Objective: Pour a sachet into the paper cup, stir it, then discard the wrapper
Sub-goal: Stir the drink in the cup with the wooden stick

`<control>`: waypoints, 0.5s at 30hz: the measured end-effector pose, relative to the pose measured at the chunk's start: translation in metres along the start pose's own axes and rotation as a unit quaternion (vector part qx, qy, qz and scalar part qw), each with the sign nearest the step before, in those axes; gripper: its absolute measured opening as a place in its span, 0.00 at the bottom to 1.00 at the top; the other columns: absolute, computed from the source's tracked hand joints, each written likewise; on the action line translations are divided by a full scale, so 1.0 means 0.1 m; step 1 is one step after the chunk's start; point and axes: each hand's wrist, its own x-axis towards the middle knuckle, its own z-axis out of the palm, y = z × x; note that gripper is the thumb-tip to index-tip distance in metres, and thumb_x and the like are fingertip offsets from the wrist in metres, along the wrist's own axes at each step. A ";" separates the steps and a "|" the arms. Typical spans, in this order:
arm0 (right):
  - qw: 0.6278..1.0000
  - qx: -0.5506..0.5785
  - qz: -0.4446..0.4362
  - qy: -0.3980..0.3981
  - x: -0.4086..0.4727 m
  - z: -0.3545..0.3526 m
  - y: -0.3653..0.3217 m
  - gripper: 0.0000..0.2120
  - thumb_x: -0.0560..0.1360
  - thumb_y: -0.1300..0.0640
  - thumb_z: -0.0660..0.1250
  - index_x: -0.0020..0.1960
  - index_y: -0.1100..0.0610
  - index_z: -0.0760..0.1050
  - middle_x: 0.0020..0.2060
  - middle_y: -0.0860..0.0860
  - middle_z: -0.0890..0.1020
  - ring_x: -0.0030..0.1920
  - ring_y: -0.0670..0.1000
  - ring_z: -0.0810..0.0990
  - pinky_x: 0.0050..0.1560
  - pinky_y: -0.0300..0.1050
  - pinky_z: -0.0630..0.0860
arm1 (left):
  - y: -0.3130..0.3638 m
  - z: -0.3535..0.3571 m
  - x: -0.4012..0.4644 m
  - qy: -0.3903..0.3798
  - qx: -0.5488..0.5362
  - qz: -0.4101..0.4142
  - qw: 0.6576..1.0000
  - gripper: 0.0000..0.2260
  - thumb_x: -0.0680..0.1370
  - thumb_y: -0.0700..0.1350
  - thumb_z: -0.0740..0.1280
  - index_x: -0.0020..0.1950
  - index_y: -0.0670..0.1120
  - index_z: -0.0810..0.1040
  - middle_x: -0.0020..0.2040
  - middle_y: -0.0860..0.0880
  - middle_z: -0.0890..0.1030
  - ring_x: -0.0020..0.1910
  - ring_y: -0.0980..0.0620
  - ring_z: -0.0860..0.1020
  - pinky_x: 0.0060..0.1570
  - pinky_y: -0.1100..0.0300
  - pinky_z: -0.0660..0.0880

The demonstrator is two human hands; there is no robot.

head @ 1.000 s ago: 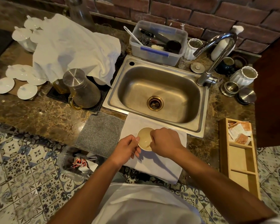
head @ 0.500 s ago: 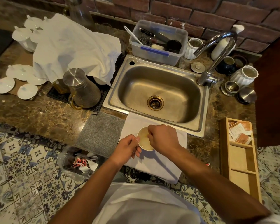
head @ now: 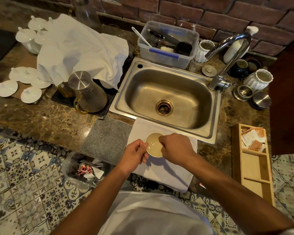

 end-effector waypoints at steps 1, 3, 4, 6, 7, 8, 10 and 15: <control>1.000 -0.002 -0.001 0.004 0.01 0.00 -0.01 0.12 0.76 0.54 0.66 0.58 0.52 0.79 0.48 0.56 0.84 0.46 0.60 0.82 0.38 0.44 0.67 | 0.00 0.00 0.00 -0.002 0.000 0.002 1.000 0.13 0.84 0.45 0.63 0.41 0.41 0.72 0.32 0.45 0.79 0.27 0.53 0.74 0.29 0.62 0.70; 1.000 -0.012 -0.001 0.020 0.03 0.01 -0.03 0.13 0.75 0.55 0.66 0.59 0.51 0.78 0.49 0.56 0.84 0.47 0.61 0.82 0.38 0.44 0.65 | 0.01 -0.01 -0.01 -0.003 0.004 0.004 1.000 0.13 0.84 0.45 0.63 0.41 0.41 0.72 0.32 0.45 0.79 0.27 0.53 0.74 0.29 0.62 0.70; 0.999 -0.016 -0.001 0.030 0.04 0.01 -0.04 0.13 0.75 0.55 0.67 0.59 0.51 0.78 0.49 0.55 0.84 0.47 0.61 0.82 0.38 0.45 0.65 | 0.01 -0.01 -0.01 -0.003 0.005 0.005 1.000 0.13 0.84 0.45 0.63 0.41 0.41 0.73 0.32 0.46 0.79 0.28 0.54 0.74 0.29 0.63 0.70; 0.999 -0.016 0.001 0.051 0.05 0.03 -0.04 0.12 0.75 0.54 0.67 0.58 0.52 0.77 0.48 0.54 0.84 0.47 0.60 0.82 0.38 0.45 0.64 | 0.01 -0.02 -0.01 -0.003 0.005 0.006 1.000 0.13 0.84 0.45 0.63 0.42 0.40 0.73 0.32 0.46 0.79 0.28 0.54 0.74 0.29 0.63 0.70; 0.998 -0.014 0.001 0.061 0.06 0.05 -0.04 0.10 0.76 0.54 0.67 0.57 0.52 0.77 0.48 0.54 0.84 0.47 0.60 0.82 0.37 0.45 0.64 | 0.01 -0.01 -0.01 -0.003 0.005 0.007 1.000 0.13 0.84 0.45 0.63 0.42 0.40 0.73 0.32 0.46 0.79 0.27 0.54 0.74 0.29 0.62 0.70; 0.998 -0.010 0.001 0.069 0.06 0.06 -0.03 0.09 0.76 0.54 0.66 0.56 0.52 0.77 0.47 0.54 0.84 0.46 0.60 0.82 0.37 0.45 0.64 | 0.01 -0.01 -0.02 -0.003 0.005 0.008 1.000 0.13 0.84 0.45 0.63 0.43 0.40 0.73 0.32 0.46 0.79 0.27 0.54 0.74 0.29 0.62 0.70; 0.997 0.002 -0.005 0.081 0.05 0.09 -0.04 0.07 0.78 0.53 0.65 0.54 0.52 0.77 0.46 0.53 0.84 0.45 0.60 0.81 0.37 0.44 0.64 | 0.00 -0.01 -0.01 -0.004 0.006 0.008 1.000 0.13 0.84 0.45 0.63 0.43 0.40 0.73 0.33 0.46 0.79 0.27 0.54 0.74 0.29 0.62 0.70; 0.997 0.031 -0.034 0.054 0.05 0.12 -0.02 0.05 0.78 0.52 0.65 0.49 0.52 0.77 0.43 0.54 0.84 0.43 0.60 0.81 0.36 0.46 0.66 | -0.03 -0.02 0.02 -0.007 0.006 0.001 1.000 0.13 0.84 0.46 0.63 0.43 0.40 0.73 0.32 0.47 0.79 0.28 0.54 0.74 0.30 0.60 0.70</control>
